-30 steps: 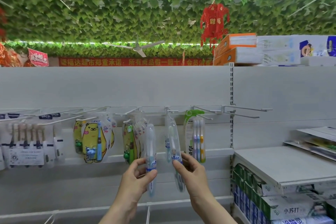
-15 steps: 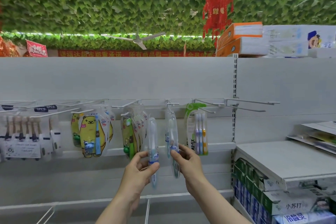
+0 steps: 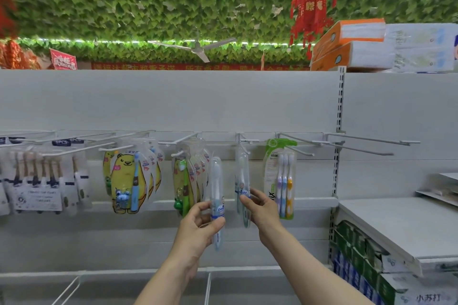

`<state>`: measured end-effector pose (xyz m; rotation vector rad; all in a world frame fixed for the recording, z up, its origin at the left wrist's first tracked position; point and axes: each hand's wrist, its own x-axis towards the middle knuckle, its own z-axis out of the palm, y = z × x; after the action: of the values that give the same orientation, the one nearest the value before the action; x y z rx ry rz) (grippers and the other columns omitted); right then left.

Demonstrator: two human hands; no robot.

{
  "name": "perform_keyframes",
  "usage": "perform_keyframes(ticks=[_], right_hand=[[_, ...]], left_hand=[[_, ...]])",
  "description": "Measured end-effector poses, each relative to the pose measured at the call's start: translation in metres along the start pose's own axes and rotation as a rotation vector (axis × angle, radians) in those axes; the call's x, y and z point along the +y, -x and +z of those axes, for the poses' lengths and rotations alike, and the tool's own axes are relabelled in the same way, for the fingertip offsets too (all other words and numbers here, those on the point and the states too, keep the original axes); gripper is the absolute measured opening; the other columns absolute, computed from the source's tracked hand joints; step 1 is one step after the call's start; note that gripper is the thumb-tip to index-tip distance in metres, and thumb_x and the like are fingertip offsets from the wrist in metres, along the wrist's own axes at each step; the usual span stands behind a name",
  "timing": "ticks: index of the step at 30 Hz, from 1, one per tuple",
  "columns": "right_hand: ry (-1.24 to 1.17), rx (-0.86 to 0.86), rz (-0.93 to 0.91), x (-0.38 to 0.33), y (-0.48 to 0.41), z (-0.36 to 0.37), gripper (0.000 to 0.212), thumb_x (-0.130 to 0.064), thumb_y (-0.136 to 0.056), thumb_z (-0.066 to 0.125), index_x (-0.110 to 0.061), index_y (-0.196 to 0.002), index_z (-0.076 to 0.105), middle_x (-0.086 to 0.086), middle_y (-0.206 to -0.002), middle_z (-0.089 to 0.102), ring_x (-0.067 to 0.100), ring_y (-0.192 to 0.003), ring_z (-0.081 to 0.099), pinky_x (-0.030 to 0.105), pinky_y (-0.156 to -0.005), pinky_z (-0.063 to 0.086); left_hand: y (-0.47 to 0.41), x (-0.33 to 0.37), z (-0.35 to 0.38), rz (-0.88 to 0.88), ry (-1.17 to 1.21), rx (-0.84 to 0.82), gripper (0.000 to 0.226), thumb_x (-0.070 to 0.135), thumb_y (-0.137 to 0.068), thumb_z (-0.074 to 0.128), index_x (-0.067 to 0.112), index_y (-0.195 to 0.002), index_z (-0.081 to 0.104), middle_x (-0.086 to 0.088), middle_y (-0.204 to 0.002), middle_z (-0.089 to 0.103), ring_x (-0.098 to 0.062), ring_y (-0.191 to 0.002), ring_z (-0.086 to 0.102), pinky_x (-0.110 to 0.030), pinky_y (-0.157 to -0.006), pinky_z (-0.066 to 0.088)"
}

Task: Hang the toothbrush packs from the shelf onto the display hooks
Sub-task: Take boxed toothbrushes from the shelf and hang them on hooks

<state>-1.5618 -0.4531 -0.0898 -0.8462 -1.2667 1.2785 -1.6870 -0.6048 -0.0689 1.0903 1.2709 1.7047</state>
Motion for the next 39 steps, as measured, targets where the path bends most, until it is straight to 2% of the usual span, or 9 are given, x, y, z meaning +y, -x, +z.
perform_keyframes(ticks=[4, 9, 12, 14, 18, 24, 29, 33, 39], right_hand=[[0.009, -0.01, -0.003, -0.005, 0.005, -0.001, 0.055, -0.021, -0.083, 0.081, -0.015, -0.133, 0.06, 0.006, -0.119, 0.067, 0.023, -0.112, 0.065, 0.047, -0.1, 0.053], [0.065, 0.041, -0.077, -0.02, 0.04, -0.004, 0.053, -0.022, -0.084, 0.08, -0.014, -0.132, 0.058, 0.005, -0.121, 0.063, 0.014, -0.106, 0.061, 0.021, -0.083, 0.048], [0.097, 0.082, -0.2, -0.035, 0.071, -0.003, 0.044, -0.023, -0.085, 0.079, -0.012, -0.124, 0.064, 0.001, -0.115, 0.068, 0.013, -0.109, 0.063, 0.012, -0.08, 0.048], [0.071, 0.024, -0.242, -0.049, 0.094, 0.0, 0.033, -0.023, -0.088, 0.076, -0.015, -0.118, 0.068, -0.004, -0.109, 0.071, 0.007, -0.104, 0.066, 0.01, -0.076, 0.051], [0.021, -0.098, -0.258, -0.069, 0.123, 0.004, 0.031, -0.026, -0.087, 0.075, -0.017, -0.117, 0.071, -0.005, -0.106, 0.075, 0.003, -0.099, 0.068, 0.014, -0.077, 0.052], [0.03, -0.069, -0.282, -0.079, 0.13, -0.005, 0.032, -0.023, -0.084, 0.079, -0.012, -0.113, 0.072, 0.003, -0.102, 0.075, 0.016, -0.099, 0.07, 0.022, -0.08, 0.054], [0.022, -0.061, -0.292, -0.083, 0.128, -0.005, 0.031, -0.022, -0.083, 0.079, -0.012, -0.112, 0.072, 0.002, -0.101, 0.076, 0.016, -0.099, 0.071, 0.026, -0.084, 0.057], [0.022, -0.03, -0.299, -0.087, 0.122, -0.004, 0.029, -0.022, -0.083, 0.08, -0.013, -0.11, 0.072, 0.002, -0.098, 0.076, 0.015, -0.095, 0.071, 0.022, -0.079, 0.056], [0.024, -0.008, -0.289, -0.085, 0.112, -0.005, 0.032, -0.027, -0.082, 0.081, -0.015, -0.11, 0.072, 0.002, -0.1, 0.075, 0.016, -0.098, 0.07, 0.026, -0.084, 0.057]], left_hand=[[0.003, 0.0, -0.002, 0.0, -0.013, -0.019, 0.034, 0.002, -0.084, 0.074, 0.022, -0.109, 0.063, -0.002, -0.094, 0.077, -0.027, -0.102, 0.069, -0.052, -0.094, 0.054], [0.019, 0.0, 0.002, 0.004, -0.024, -0.052, 0.034, 0.004, -0.085, 0.074, 0.024, -0.11, 0.063, -0.001, -0.093, 0.077, -0.025, -0.101, 0.069, -0.05, -0.092, 0.053], [0.031, -0.001, 0.006, 0.012, -0.036, -0.074, 0.033, 0.005, -0.085, 0.074, 0.024, -0.109, 0.063, -0.001, -0.096, 0.076, -0.027, -0.102, 0.069, -0.05, -0.093, 0.053], [0.038, -0.002, 0.008, 0.01, -0.037, -0.099, 0.034, 0.006, -0.084, 0.075, 0.025, -0.11, 0.063, -0.001, -0.098, 0.076, -0.026, -0.102, 0.069, -0.05, -0.092, 0.053], [0.05, 0.0, 0.017, 0.01, -0.028, -0.143, 0.035, 0.004, -0.085, 0.074, 0.023, -0.113, 0.063, -0.003, -0.097, 0.076, -0.024, -0.1, 0.07, -0.047, -0.092, 0.053], [0.059, 0.004, 0.025, 0.046, -0.055, -0.181, 0.035, 0.005, -0.085, 0.074, 0.025, -0.112, 0.064, 0.001, -0.094, 0.076, -0.02, -0.095, 0.071, -0.041, -0.086, 0.055], [0.056, 0.006, 0.028, 0.027, -0.045, -0.178, 0.034, 0.006, -0.085, 0.074, 0.026, -0.11, 0.065, 0.0, -0.092, 0.077, -0.024, -0.099, 0.07, -0.052, -0.095, 0.053], [0.049, 0.008, 0.03, 0.006, -0.032, -0.187, 0.033, 0.005, -0.086, 0.073, 0.026, -0.112, 0.066, -0.003, -0.093, 0.076, -0.027, -0.102, 0.069, -0.054, -0.098, 0.051], [0.039, 0.007, 0.035, -0.007, -0.028, -0.194, 0.035, 0.007, -0.087, 0.073, 0.027, -0.115, 0.064, -0.003, -0.094, 0.076, -0.026, -0.102, 0.069, -0.054, -0.097, 0.052]])
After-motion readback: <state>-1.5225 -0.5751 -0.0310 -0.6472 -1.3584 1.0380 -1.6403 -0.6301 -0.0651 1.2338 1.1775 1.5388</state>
